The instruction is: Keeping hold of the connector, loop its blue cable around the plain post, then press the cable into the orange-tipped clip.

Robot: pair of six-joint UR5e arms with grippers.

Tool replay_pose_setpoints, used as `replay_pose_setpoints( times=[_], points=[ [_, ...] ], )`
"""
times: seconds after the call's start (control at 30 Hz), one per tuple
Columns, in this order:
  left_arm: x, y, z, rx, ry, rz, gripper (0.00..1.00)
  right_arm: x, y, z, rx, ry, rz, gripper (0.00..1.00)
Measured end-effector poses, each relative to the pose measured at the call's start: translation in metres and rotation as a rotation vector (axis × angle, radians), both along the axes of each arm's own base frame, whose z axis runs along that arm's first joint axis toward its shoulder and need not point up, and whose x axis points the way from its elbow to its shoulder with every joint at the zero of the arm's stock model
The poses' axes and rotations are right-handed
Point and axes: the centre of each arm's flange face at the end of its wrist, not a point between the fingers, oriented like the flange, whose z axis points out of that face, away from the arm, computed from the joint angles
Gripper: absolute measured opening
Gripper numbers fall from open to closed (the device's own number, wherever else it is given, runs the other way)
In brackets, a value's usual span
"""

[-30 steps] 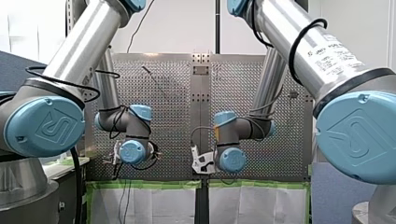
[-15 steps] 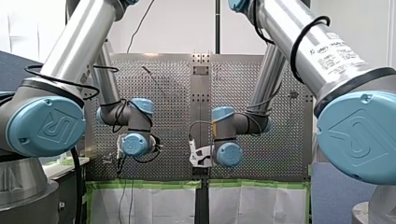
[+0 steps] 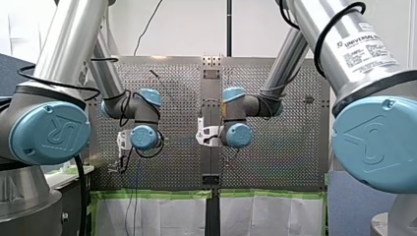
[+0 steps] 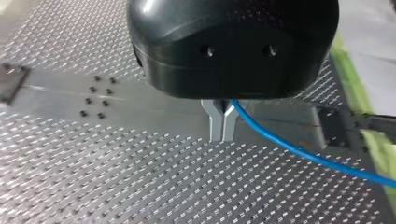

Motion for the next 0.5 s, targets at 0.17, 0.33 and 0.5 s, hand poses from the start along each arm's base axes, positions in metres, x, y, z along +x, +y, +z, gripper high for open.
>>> replay_pose_setpoints(
  times=[0.17,0.33,0.5],
  points=[
    [0.01,0.0,0.027,-0.046,-0.039,0.055,0.0,0.01,-0.013,0.043,-0.03,-0.044,0.015,0.0],
    [0.022,-0.002,0.058,-0.079,-0.086,0.101,0.0,0.015,-0.024,0.083,-0.062,-0.077,0.022,0.0],
    [0.033,-0.004,0.091,-0.117,-0.133,0.129,0.0,0.018,-0.035,0.129,-0.1,-0.11,0.033,0.0]
  ],
)
